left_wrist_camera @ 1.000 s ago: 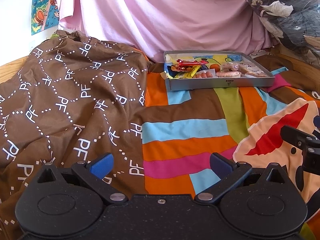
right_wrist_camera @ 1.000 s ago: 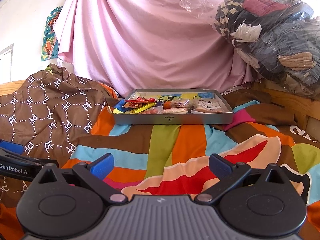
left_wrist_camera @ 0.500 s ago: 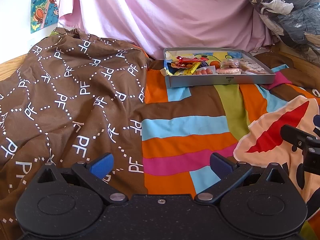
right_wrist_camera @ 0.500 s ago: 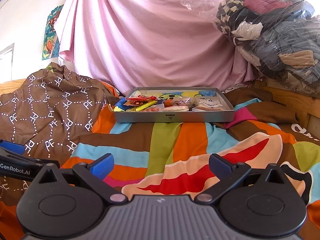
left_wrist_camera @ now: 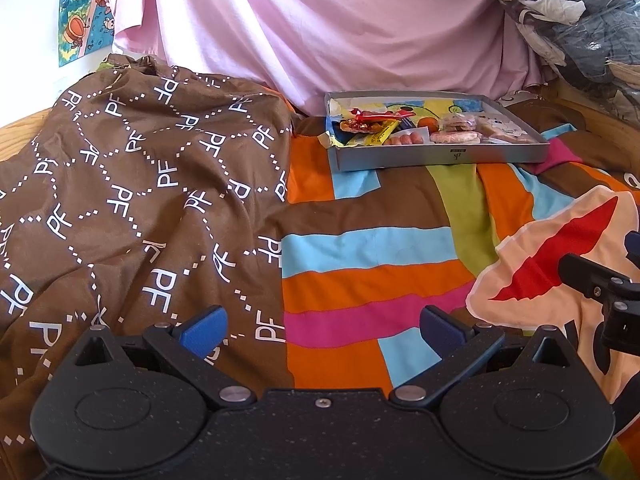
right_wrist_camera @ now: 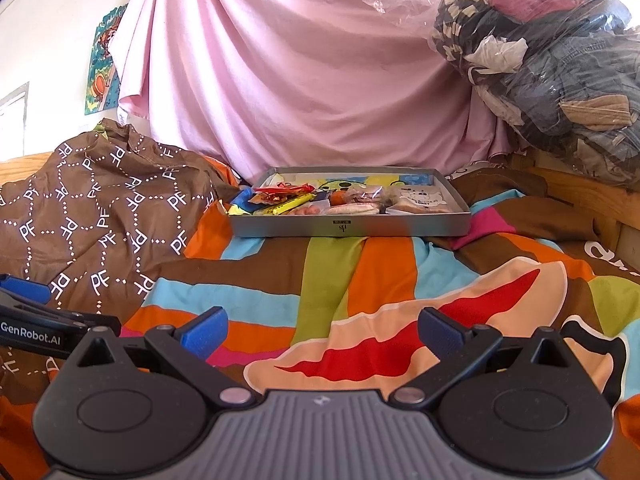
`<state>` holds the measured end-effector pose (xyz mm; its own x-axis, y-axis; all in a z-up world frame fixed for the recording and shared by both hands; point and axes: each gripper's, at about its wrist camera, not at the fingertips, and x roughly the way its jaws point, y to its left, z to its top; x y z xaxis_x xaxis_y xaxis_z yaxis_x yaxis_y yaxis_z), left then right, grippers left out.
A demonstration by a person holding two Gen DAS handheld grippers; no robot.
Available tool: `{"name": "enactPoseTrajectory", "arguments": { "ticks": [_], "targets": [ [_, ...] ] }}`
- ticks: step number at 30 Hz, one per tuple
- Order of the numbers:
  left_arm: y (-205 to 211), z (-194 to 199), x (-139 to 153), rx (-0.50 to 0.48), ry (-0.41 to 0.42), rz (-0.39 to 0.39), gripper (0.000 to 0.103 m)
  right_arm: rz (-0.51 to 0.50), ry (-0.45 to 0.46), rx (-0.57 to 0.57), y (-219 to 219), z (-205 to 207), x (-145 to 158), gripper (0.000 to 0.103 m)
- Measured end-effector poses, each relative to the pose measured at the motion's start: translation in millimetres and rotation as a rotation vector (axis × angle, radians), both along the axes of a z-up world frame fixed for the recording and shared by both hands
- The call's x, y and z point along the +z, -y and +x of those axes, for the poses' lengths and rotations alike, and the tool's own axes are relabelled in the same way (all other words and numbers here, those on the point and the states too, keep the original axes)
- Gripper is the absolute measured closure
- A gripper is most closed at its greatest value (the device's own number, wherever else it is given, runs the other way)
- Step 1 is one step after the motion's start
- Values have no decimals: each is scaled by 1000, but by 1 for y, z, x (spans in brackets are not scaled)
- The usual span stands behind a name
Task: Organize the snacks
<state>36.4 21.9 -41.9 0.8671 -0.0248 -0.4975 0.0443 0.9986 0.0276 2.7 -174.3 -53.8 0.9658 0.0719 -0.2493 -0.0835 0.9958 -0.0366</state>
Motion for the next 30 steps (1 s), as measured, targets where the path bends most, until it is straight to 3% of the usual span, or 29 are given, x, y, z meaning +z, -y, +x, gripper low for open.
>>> {"name": "enactPoseTrajectory", "arguments": {
  "ticks": [30],
  "targets": [
    [-2, 2, -2, 3, -18, 7, 1, -1, -25, 47, -5, 1, -4, 0]
  ]
}}
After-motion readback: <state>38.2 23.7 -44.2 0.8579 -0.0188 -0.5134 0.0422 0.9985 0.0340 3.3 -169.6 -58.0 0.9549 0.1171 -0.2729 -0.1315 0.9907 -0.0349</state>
